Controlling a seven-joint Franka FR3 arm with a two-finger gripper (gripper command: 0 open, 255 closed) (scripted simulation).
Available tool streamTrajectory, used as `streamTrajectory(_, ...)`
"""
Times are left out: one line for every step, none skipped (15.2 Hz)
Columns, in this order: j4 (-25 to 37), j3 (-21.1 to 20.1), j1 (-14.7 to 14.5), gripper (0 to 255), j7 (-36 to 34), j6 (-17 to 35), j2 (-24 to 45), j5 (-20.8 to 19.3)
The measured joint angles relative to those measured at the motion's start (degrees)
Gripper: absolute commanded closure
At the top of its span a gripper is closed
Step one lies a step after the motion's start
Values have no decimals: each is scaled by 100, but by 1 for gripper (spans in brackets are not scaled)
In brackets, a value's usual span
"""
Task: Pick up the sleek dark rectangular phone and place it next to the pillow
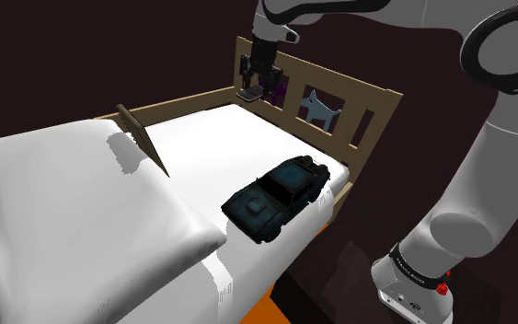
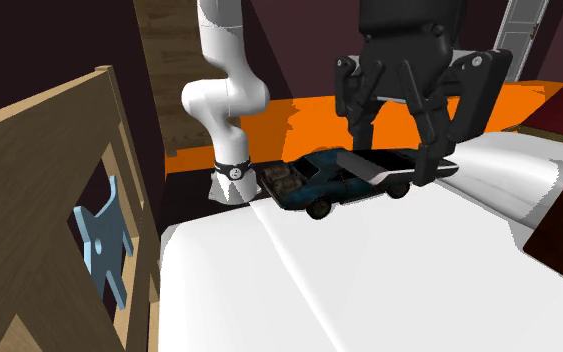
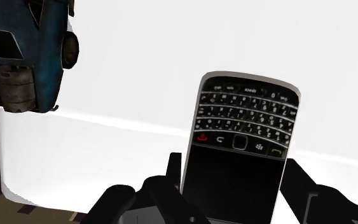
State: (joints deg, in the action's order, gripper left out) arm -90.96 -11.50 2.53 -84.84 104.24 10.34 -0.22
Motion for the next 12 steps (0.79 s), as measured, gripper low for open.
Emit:
streamTrajectory(126, -48, -82, 255, -134, -36, 89, -35)
streamTrajectory(172, -96, -164, 255, -267, -54, 119, -59)
streamTrajectory(191, -141, -239, 255, -391, -43, 144, -80)
streamTrajectory(270, -201, -343, 255, -555, -78, 189, -112)
streamTrajectory(319, -248, -424, 255, -683, -101, 215, -134)
streamTrajectory(342, -285, -491, 255, -790, -101, 238, -153)
streamTrajectory(454, -328, -578, 255, -919, -133, 321, -190)
streamTrajectory(519, -375, -672, 255, -1060, -137, 384, -226)
streamTrajectory(539, -419, -755, 255, -1188, -151, 391, -246)
streamTrajectory(569, -463, -847, 255, -1326, -138, 436, -280)
streamTrajectory(695, -498, -933, 255, -1444, -169, 535, -323)
streamTrajectory(905, -533, -1031, 255, -1569, -268, 652, -372)
